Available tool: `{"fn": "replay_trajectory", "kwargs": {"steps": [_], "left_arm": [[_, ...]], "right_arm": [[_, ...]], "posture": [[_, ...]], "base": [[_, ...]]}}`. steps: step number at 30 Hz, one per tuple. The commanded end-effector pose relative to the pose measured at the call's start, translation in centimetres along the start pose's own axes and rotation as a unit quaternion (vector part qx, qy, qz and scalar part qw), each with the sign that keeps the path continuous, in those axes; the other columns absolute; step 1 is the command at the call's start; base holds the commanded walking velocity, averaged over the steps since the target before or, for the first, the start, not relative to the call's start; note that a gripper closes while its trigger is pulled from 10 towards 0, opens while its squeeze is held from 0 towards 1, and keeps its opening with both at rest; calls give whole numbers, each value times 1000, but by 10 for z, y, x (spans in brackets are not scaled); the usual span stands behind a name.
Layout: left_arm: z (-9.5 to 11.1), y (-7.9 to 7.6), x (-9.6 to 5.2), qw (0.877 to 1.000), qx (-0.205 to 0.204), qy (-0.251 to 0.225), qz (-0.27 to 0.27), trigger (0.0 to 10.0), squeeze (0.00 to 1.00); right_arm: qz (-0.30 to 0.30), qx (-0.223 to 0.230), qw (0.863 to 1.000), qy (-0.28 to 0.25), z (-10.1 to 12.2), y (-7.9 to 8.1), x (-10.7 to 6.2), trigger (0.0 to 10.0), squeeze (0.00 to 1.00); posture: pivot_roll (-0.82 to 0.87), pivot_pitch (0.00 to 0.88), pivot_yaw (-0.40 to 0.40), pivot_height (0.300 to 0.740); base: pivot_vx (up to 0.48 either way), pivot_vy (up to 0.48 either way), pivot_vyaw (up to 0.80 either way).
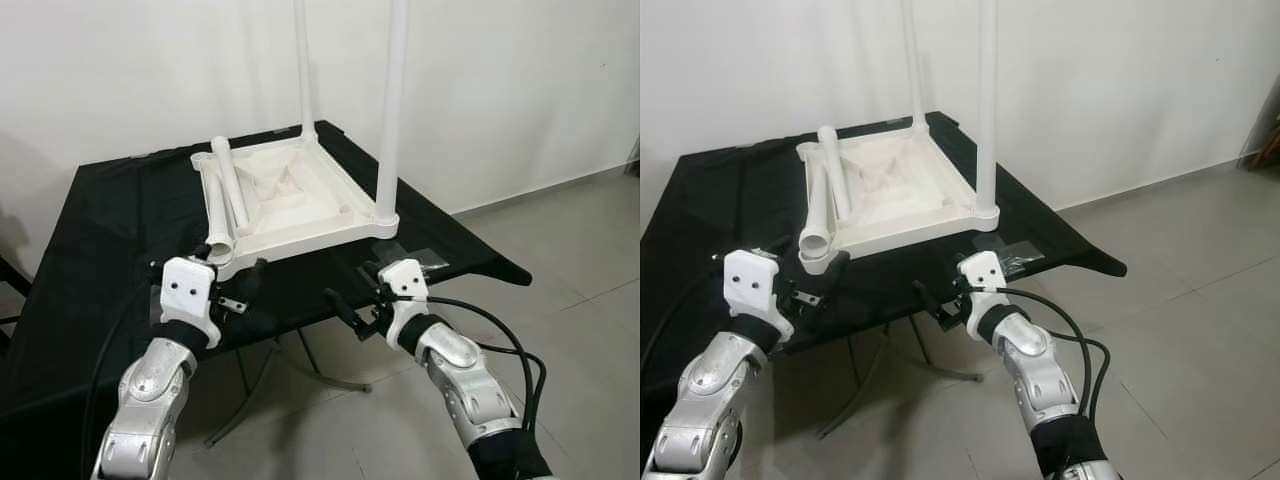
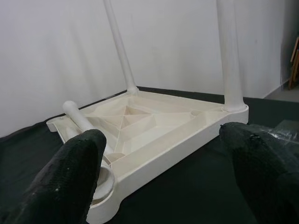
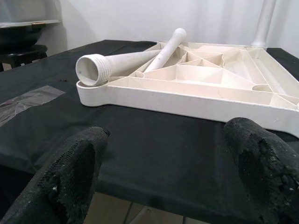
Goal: Building children table
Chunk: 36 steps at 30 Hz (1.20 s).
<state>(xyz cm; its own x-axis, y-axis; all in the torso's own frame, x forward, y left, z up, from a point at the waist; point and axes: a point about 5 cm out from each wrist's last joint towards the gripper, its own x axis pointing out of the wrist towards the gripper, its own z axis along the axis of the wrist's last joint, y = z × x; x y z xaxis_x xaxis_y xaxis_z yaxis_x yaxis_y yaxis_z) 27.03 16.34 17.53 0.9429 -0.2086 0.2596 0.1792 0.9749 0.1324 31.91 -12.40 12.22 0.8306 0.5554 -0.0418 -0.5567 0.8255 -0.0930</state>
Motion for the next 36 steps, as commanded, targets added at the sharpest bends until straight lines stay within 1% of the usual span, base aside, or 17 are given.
{"fn": "replay_trajectory", "kwargs": {"steps": [1,2,4,5,8,9,13,16,21,23,24,25,26,27,31,34,36], "left_arm": [[-2,2,1,1000,11,3,-3,10000,1000],[1,6,5,1000,31,1,-5,10000,1000],[2,8,7,999,42,0,-3,10000,1000],[2,10,8,999,48,0,-2,10000,451],[4,12,9,998,56,-1,-2,10000,451],[5,14,10,998,67,-2,-4,10000,0],[6,16,11,996,87,-2,-8,10000,0],[9,17,11,993,117,-3,-17,10000,0],[10,18,12,990,142,-1,-27,10000,0],[10,19,13,982,185,5,-46,10000,0],[11,20,15,975,215,8,-58,10000,0],[11,20,15,975,215,8,-58,10000,0],[11,21,17,969,238,9,-70,10000,0],[11,21,17,969,238,9,-70,10000,0],[14,27,29,943,320,15,-95,10000,0],[15,29,33,936,338,16,-98,10000,0],[14,30,36,928,357,19,-103,10000,0]], "right_arm": [[5,-4,1000,-8,2,3,2,10000,0],[7,-6,1000,-2,1,3,3,10000,0],[8,-6,1000,2,0,3,3,10000,0],[9,-5,1000,5,0,4,3,10000,0],[10,-4,1000,6,-1,4,3,10000,0],[10,-4,1000,6,0,4,3,10000,0],[10,-4,1000,6,0,4,3,10000,0],[10,-3,1000,3,0,4,3,10000,0],[10,-3,1000,2,1,4,3,10000,0],[10,-4,1000,2,1,4,3,10000,0],[10,-4,1000,2,1,4,3,10000,0],[10,-4,1000,2,1,4,3,10000,0],[10,-4,1000,2,1,5,3,10000,0],[10,-4,1000,2,1,5,3,10000,0],[11,-2,1000,2,1,6,2,10000,0],[11,-1,1000,2,1,6,2,10000,0],[11,-1,1000,2,1,6,1,10000,0]], "posture": [[-133,0,38,740],[-137,0,41,740],[-137,0,41,740],[-137,0,41,740],[-138,0,40,740],[-138,0,40,740],[-138,0,40,740],[-138,0,38,740],[-139,0,36,740],[-141,1,39,740],[-141,0,41,740],[-141,0,41,740],[-138,1,43,740],[-138,1,43,740],[-127,6,42,740],[-134,9,47,740],[-140,10,50,740]], "base": [[0,0,0],[0,0,-538],[0,0,-669],[0,0,-800],[0,0,-800],[0,0,-800],[0,0,-800],[0,0,0],[0,0,0],[0,0,0],[0,0,0],[0,0,0],[0,0,0],[0,0,0],[0,0,0],[0,0,0],[0,0,0]]}}
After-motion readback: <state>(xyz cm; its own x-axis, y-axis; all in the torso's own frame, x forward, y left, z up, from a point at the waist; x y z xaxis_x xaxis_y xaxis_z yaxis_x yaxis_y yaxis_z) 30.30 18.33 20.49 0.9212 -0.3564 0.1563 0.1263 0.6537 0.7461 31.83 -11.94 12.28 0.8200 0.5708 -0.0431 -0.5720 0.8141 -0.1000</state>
